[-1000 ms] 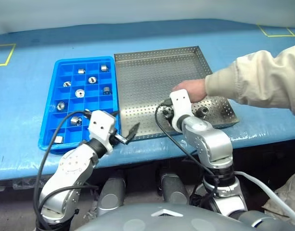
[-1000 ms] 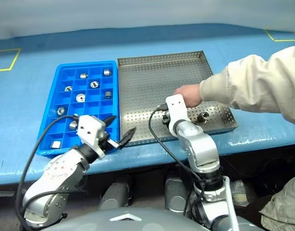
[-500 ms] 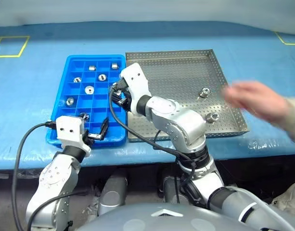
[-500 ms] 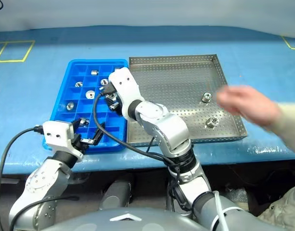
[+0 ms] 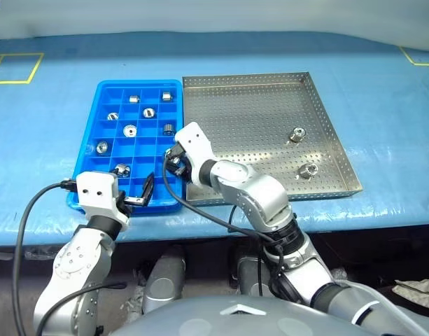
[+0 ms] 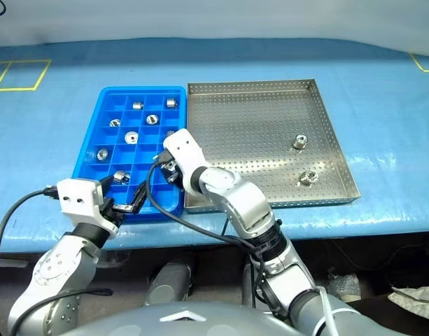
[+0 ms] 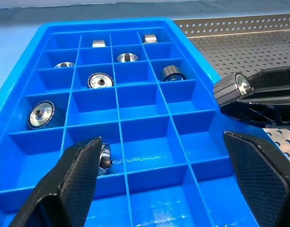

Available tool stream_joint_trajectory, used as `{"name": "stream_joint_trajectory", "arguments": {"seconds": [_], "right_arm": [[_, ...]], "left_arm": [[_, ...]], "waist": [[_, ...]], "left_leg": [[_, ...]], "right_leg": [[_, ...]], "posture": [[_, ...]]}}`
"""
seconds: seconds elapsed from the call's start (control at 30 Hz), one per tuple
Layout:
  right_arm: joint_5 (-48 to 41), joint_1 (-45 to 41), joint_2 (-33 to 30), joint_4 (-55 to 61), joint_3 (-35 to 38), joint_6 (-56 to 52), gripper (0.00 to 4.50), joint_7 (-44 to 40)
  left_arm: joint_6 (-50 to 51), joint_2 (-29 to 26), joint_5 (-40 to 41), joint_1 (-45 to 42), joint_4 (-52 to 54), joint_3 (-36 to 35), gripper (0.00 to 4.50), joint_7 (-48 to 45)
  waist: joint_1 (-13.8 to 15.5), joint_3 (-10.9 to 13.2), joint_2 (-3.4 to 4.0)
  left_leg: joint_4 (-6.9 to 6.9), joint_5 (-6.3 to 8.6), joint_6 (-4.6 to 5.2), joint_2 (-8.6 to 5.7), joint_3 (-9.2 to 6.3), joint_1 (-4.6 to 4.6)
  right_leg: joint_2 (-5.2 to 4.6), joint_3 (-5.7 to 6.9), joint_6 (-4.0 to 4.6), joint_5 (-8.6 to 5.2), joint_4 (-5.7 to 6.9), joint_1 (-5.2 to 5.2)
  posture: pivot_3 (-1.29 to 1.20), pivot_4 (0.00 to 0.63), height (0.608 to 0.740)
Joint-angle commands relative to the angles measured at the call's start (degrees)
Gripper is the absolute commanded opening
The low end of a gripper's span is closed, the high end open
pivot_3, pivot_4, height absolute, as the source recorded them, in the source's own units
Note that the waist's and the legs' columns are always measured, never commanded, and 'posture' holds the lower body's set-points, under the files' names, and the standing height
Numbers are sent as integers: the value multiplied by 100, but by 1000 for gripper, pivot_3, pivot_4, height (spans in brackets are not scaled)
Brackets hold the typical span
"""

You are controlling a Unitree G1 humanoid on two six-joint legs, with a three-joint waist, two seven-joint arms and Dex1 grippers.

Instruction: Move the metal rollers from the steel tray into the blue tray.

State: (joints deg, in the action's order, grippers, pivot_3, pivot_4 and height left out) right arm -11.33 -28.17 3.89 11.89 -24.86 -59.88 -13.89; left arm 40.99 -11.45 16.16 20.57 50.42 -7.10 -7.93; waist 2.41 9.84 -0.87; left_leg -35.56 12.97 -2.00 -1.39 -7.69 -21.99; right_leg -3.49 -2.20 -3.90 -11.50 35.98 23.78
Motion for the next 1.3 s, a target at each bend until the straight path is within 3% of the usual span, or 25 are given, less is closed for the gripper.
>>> {"name": "stream_joint_trajectory", "arguments": {"seconds": [0.03,0.3,0.57,0.6,0.77,1.0,1.3], "right_arm": [[56,51,27,-273,-161,172,1706,-62],[518,71,-132,-437,-130,394,1706,263],[209,823,66,1152,736,-291,4312,560],[180,850,87,1299,869,-363,4465,599],[359,1060,242,1771,1429,-295,4465,1135],[1430,1748,160,1866,1571,437,4465,2483],[1697,1865,225,1609,2166,606,4465,2980]], "left_arm": [[-20,-35,15,-69,163,108,4500,14],[-89,-184,23,-409,-37,338,4500,-67],[-113,-147,114,-766,-312,724,4500,-239],[-114,-149,137,-851,-383,738,4500,-276],[-109,-211,169,-1240,-717,850,4500,-433],[-111,-263,154,-1765,-1145,1020,4500,-643],[-146,-227,141,-1858,-1294,1126,4500,-765]], "waist": [[-4,-1,-1],[-16,-12,9],[-89,-10,15],[-142,-9,16],[-381,-9,16],[-548,-9,16],[-692,-9,16]], "left_leg": [[0,0,0,0,0,0],[-4,-2,-4,1,-1,16],[-6,2,-8,-2,-3,0],[-6,2,-8,-1,-1,-2],[-5,1,-8,1,0,-5],[-3,5,-8,0,6,-7],[-8,5,-7,3,14,-3]], "right_leg": [[0,0,0,0,0,-1],[0,2,-1,0,3,-16],[-2,2,-3,-1,-3,-7],[-2,1,-3,-1,-2,-2],[-1,1,-3,-1,-2,0],[-2,-3,-4,-1,-5,3],[0,-13,-7,1,-1,1]], "posture": [[234,150,740],[175,150,740],[51,150,740],[42,150,740],[-34,150,740],[-91,150,740],[-83,150,740]]}}
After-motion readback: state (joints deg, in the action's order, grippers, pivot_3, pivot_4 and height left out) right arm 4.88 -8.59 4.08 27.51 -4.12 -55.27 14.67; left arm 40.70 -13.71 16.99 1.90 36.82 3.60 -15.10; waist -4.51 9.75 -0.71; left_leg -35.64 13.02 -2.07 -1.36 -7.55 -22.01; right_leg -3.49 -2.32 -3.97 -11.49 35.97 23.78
